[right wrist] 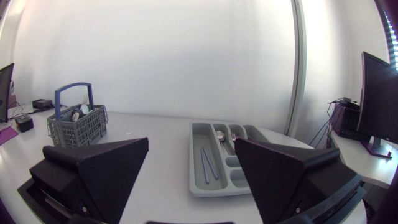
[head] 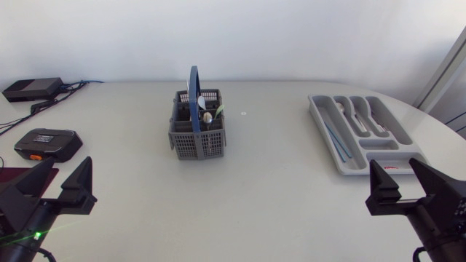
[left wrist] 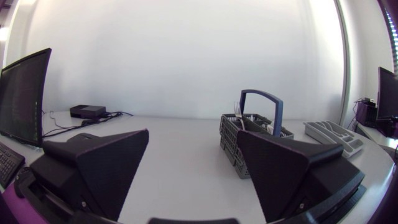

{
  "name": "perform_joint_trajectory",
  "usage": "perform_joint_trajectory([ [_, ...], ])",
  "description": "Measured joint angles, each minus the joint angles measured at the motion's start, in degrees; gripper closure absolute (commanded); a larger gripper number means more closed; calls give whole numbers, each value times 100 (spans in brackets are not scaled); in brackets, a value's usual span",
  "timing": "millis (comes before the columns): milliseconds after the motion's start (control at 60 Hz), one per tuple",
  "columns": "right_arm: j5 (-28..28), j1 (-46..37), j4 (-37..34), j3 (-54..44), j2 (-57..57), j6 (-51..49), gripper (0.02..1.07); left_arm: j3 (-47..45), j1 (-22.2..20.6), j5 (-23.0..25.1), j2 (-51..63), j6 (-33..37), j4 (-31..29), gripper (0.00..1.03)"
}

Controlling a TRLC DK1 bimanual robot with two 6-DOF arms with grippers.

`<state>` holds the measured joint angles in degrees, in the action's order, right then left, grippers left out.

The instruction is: Unload the cutlery basket into the drawer organizer.

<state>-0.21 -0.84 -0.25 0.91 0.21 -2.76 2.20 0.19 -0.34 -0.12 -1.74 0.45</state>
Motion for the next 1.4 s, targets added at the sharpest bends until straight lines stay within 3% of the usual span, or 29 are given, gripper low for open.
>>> perform_joint_trajectory([
  [717, 221, 367, 151, 15, 153, 2, 7, 118, -24, -177, 2, -17, -216, 8],
  [1033, 348, 542, 855, 680, 1945, 177, 7, 828, -24, -192, 1023, -114, -232, 8],
  [1400, 992, 1893, 1366, 1836, 4446, 481, 7, 1775, -315, -345, 2911, -525, -256, 8],
])
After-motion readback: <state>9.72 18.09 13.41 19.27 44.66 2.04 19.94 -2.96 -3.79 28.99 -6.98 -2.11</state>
